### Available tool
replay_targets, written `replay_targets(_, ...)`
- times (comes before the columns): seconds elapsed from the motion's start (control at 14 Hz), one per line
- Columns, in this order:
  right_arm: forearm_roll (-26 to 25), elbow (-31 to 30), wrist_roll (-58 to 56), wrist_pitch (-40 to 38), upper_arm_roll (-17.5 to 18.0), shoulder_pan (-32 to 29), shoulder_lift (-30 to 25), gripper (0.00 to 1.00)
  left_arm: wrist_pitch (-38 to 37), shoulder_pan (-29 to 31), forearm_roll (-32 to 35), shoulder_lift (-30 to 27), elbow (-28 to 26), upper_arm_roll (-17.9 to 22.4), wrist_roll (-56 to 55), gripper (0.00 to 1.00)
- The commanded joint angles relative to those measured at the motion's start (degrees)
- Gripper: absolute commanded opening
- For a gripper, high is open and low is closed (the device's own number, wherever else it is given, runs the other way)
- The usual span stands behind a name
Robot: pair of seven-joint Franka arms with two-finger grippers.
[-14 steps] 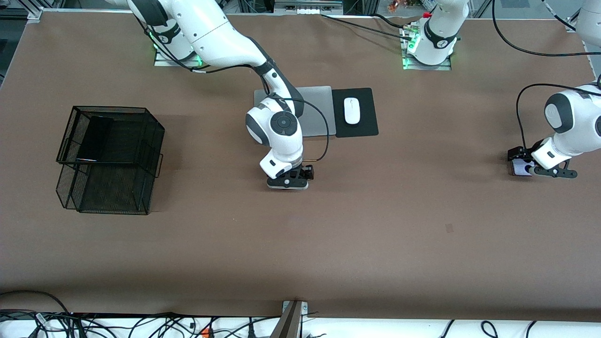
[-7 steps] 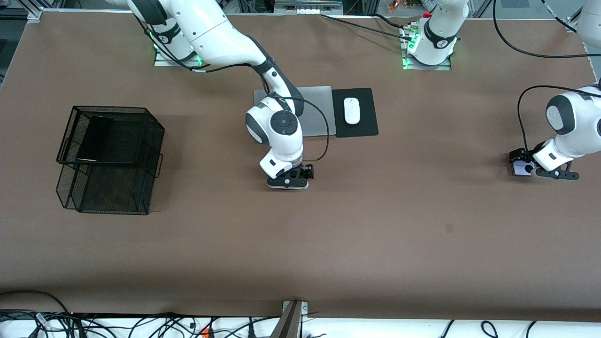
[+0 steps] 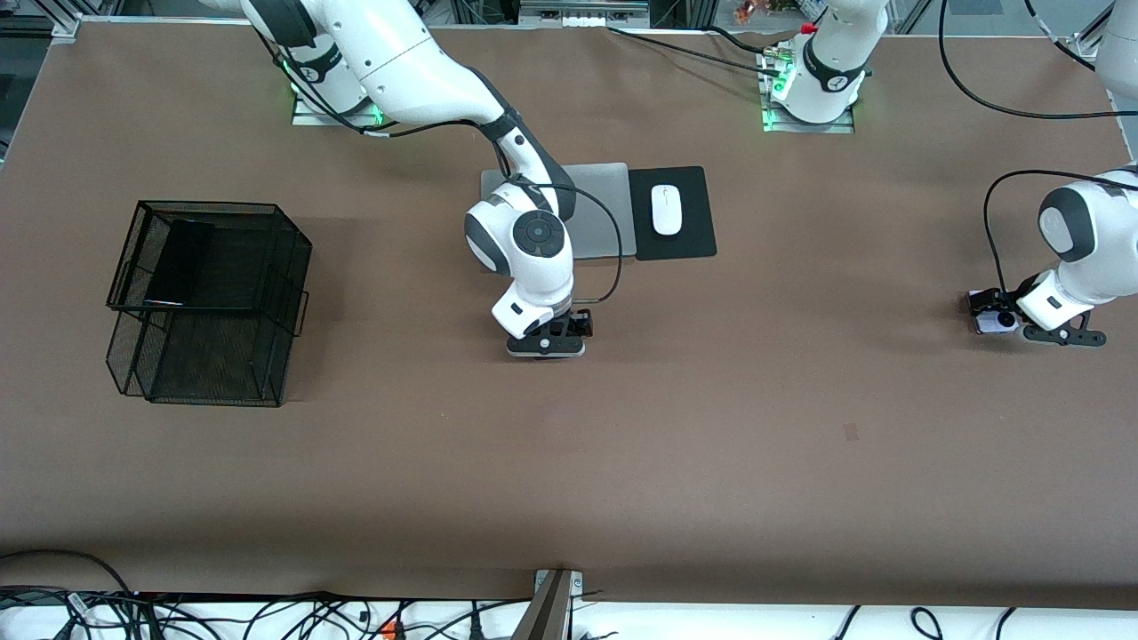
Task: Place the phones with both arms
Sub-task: 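Lift the flip phone with the right gripper while the left gripper holds the white phone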
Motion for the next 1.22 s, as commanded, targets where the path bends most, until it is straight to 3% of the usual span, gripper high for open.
replay_targets(0.0,0.2,-1.0,-0.8,-0.6,0.0,0.2,-1.0,0.99,2.2,0.5,0.2,1.4,0.8,-0.2,-2.3,1.0)
replay_targets(0.57,-0.2,-1.2,-0.3,-0.6,-0.1,0.4,-0.8,0.98,5.5,0.5,0.1,2.3,0.0,-0.3,-9.4,1.0)
replay_targets(0.86,-0.6,-1.2,-0.3,-0.5,-0.1,0.4,-0.7,0.82,6.1,0.5,0.1,3.6,0.1,-0.3,-9.4,1.0)
replay_targets(1.0,-0.8,-1.2,-0.4,-0.5,-0.2,0.4,-0.7,0.59,6.1,0.5,0.1,4.0,0.2,-0.4,-9.5,1.0)
replay_targets(1.07,-0.6,-1.2,-0.5,-0.5,-0.2,0.3,-0.8,0.26,6.1,0.5,0.1,4.2,0.3,-0.4,-9.6,0.97)
replay_targets(1.15,-0.5,-1.2,-0.8,-0.5,-0.2,0.3,-0.9,0.08,6.1,0.4,0.1,4.2,0.4,-0.4,-10.0,0.88)
